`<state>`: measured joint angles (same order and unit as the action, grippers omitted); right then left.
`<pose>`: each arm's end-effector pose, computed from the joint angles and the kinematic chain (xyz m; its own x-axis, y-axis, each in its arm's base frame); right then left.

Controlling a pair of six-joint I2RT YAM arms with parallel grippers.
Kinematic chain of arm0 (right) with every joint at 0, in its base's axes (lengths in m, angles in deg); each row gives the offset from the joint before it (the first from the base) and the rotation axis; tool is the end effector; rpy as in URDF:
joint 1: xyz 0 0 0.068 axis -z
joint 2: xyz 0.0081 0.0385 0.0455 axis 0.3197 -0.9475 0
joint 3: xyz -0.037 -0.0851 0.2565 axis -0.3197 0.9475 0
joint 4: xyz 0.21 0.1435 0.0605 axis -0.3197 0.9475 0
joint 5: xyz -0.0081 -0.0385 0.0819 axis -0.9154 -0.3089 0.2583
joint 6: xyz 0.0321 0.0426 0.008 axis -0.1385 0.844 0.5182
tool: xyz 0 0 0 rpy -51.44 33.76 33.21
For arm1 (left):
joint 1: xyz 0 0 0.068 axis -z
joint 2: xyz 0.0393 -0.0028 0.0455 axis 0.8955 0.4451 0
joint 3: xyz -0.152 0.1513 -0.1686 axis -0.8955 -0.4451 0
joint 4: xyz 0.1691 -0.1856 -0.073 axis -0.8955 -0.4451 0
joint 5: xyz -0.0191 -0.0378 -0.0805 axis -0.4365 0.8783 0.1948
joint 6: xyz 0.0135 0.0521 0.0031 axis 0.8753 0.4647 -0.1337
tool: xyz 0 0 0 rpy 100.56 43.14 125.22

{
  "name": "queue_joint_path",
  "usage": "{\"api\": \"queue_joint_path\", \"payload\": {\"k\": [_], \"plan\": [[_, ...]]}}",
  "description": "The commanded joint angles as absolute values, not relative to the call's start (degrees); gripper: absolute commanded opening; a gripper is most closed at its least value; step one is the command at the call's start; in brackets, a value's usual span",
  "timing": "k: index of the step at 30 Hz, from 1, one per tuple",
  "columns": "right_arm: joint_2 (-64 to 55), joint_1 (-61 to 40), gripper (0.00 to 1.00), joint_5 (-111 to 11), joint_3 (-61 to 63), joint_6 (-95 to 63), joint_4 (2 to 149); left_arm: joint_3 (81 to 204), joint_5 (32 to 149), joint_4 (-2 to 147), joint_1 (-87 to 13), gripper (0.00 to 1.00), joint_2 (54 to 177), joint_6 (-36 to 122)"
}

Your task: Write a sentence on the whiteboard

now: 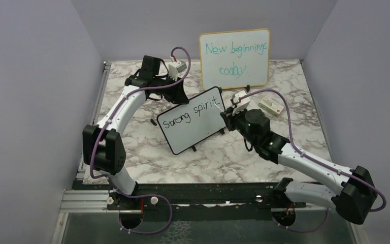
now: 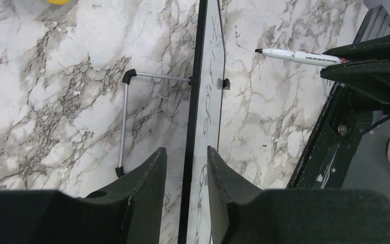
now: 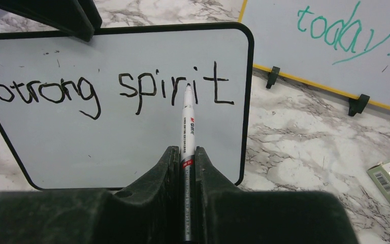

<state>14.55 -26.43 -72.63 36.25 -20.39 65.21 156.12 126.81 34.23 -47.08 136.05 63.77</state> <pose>0.1839 0.1714 0.2895 -0.1677 -0.1072 -0.9800 -0.4970 0.8677 -0.0099 0.3467 -0.1287 0.3176 -0.5909 0.2885 -0.7534 0.7615 0.5077 -0.4028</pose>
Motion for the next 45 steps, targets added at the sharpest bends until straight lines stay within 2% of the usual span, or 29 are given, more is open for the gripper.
{"api": "queue_joint_path", "payload": {"k": [1, 9, 18, 27, 45], "plan": [[15.61, -27.18, 0.00, -71.19, 36.53, -21.36, 65.50, 153.60, 130.94, 37.19, -48.36, 0.34, 133.22, 62.48], [15.38, -28.10, 0.01, -70.95, 36.33, -21.62, 65.24, 149.90, 132.40, 37.45, -48.46, 0.28, 132.24, 62.75], [15.22, -29.25, 0.01, -70.26, 36.59, -22.21, 64.83, 147.86, 133.73, 40.21, -48.46, 0.01, 131.89, 61.29], [14.57, -33.60, 0.01, -71.04, 36.73, -22.41, 65.62, 145.07, 132.84, 40.51, -48.63, 0.00, 131.30, 63.22], [9.22, -48.30, 0.01, -82.47, 35.65, -21.11, 68.07, 142.72, 128.93, 41.79, -48.72, 0.00, 131.92, 62.82]]}}
